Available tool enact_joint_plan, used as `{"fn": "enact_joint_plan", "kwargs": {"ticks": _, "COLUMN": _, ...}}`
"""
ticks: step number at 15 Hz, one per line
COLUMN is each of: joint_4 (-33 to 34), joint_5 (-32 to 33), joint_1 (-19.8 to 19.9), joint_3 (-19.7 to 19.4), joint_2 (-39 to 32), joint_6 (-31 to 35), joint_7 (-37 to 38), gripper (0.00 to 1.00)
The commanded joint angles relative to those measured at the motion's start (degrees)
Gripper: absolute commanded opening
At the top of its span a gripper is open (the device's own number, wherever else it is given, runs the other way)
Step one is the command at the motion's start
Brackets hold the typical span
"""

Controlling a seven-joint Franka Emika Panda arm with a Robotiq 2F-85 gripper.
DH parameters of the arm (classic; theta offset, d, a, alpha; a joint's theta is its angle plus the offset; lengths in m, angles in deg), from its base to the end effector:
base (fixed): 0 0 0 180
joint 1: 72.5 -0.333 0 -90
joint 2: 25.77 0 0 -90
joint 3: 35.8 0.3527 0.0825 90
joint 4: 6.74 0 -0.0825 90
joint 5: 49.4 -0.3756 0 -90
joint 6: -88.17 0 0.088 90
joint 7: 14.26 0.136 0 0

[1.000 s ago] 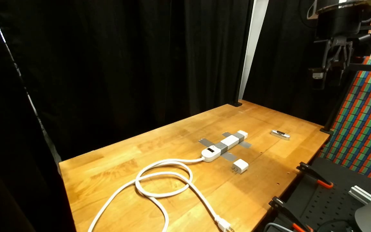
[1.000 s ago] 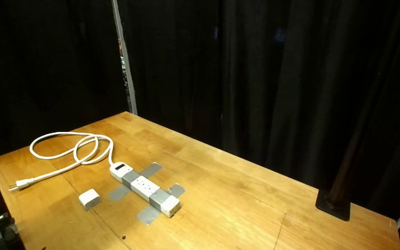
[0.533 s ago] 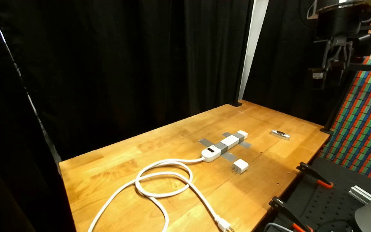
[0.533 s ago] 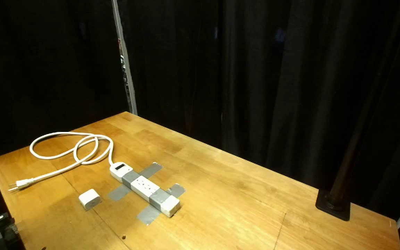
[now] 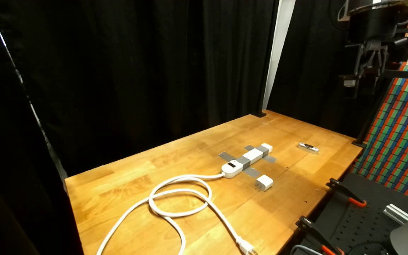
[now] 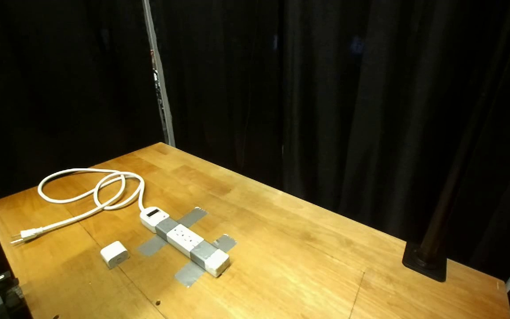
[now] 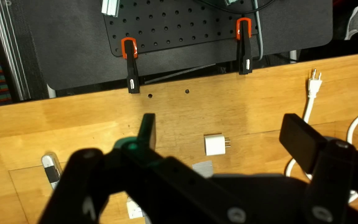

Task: Put the charger head on a slot on the extension cord

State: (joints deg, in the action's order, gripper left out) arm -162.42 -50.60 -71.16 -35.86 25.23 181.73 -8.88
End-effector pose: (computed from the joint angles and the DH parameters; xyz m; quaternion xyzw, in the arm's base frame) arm 0.2222 -0.0027 0.4533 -0.9934 0.0603 0.0972 0.0074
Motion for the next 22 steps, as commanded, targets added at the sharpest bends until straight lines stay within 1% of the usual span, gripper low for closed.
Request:
{"fn": "enact_joint_plan", "kwargs": {"ticks": 1, "joint_4": 1.66, "joint_5": 0.52, "joint_1": -2.20, "joint_3": -0.12, "joint_2": -5.08, "joint_6": -2.04, "joint_7": -5.60, "gripper": 1.00}}
{"fn": "enact_joint_plan", "kwargs": {"ticks": 7, "joint_4": 0.08, "joint_5": -1.20, "joint_1": -8.68, "joint_3": 0.42, "joint_2": -15.41, "joint_6": 3.55, "joint_7": -16.39, "gripper": 1.00}}
{"fn": "enact_joint_plan", "kwargs": {"ticks": 9, "joint_4": 0.00, "joint_5": -0.72, "joint_1": -10.78, "joint_3": 0.70, "joint_2": -20.34, "joint_6": 6.48, "joint_7": -20.30, "gripper": 1.00}}
{"fn": "enact_joint_plan", "kwargs": {"ticks": 11, "joint_4": -0.23, "joint_5": 0.70, "joint_1": -12.06, "joint_3": 0.95, "joint_2": -25.07, "joint_6": 9.80, "joint_7": -24.54, "gripper": 1.00}}
{"fn": "enact_joint_plan", "kwargs": {"ticks": 15, "joint_4": 1.81, "joint_5": 1.46, "joint_1": -13.78, "joint_3": 1.29, "joint_2": -35.74, "joint_6": 17.23, "joint_7": -34.31, "gripper": 1.00}}
{"fn": "enact_joint_plan", "kwargs": {"ticks": 17, "joint_4": 4.08, "joint_5": 0.89, "joint_1": -14.42, "joint_3": 1.86, "joint_2": -41.72, "joint_6": 20.18, "joint_7": -39.35, "gripper": 1.00}}
{"fn": "enact_joint_plan", "kwargs": {"ticks": 19, "joint_4": 6.64, "joint_5": 0.92, "joint_1": -14.53, "joint_3": 2.89, "joint_2": -46.64, "joint_6": 21.23, "joint_7": -44.23, "gripper": 1.00}}
{"fn": "enact_joint_plan", "kwargs": {"ticks": 22, "joint_4": 10.72, "joint_5": 1.48, "joint_1": -13.48, "joint_3": 4.66, "joint_2": -52.35, "joint_6": 21.88, "joint_7": -52.30, "gripper": 1.00}}
